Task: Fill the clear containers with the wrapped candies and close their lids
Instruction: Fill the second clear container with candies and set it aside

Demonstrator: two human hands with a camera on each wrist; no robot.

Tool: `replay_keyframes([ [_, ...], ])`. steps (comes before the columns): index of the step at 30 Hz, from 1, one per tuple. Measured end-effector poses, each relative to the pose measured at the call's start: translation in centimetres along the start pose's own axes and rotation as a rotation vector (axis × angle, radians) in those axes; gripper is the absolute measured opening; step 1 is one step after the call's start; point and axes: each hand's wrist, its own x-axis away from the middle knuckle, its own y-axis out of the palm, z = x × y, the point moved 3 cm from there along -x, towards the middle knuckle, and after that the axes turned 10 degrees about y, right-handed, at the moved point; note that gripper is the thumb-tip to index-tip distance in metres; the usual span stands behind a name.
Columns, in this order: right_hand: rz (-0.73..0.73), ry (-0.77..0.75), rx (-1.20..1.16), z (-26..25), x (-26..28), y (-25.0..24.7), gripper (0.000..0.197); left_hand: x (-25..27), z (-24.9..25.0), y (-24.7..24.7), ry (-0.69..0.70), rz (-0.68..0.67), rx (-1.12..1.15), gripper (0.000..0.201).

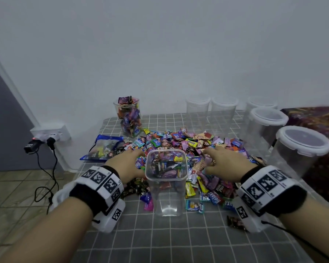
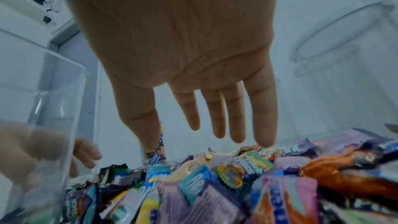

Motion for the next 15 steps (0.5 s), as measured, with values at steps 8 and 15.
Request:
replay_keyframes([
  [8, -0.116, 0.022, 0.113, -1.3, -1.0, 3.1, 0.105, -2.0, 0.5, 2.4, -0.006, -0.105, -0.1, 0.102],
  [15, -0.146, 0.004, 0.169, -1.9, -1.4, 4.1, 0.095, -7.1, -3.0, 7.8, 0.04, -0.137, -0.113, 0.069],
])
